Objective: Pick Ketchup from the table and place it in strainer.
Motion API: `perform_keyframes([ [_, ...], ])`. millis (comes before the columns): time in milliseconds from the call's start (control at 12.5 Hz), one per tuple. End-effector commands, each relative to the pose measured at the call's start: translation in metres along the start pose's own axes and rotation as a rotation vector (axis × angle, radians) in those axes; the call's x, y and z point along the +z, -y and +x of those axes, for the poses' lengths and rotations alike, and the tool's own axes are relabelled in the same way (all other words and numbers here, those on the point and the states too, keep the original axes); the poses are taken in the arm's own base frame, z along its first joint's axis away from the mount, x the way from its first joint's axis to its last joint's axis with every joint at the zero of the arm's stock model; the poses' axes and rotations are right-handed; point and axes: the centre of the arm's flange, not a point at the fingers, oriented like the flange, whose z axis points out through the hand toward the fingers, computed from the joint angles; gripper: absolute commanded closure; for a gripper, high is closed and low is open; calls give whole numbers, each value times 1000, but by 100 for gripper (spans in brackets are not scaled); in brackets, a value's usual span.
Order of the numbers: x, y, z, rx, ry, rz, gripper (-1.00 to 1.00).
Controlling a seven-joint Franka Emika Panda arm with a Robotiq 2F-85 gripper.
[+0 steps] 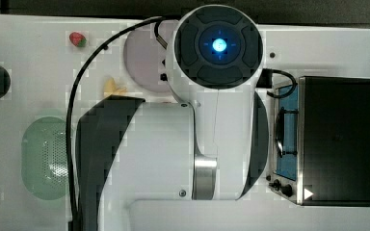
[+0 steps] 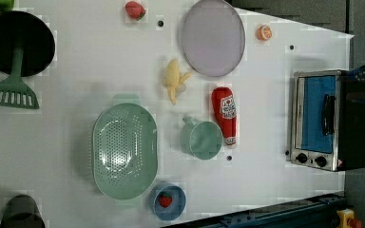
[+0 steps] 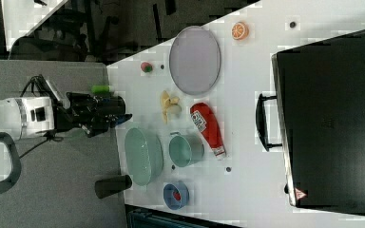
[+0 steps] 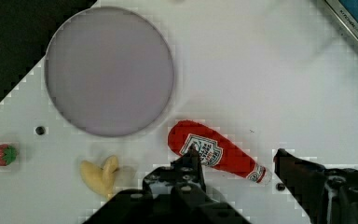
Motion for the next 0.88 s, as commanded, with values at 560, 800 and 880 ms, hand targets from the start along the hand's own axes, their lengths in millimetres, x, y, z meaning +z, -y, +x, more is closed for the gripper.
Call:
perform_keyframes([
  [560, 31, -37, -42, -128, 35, -42, -100],
  [800, 82, -23, -44, -347, 38, -36, -100],
  [880, 100, -20, -46, -425, 42, -36, -100],
])
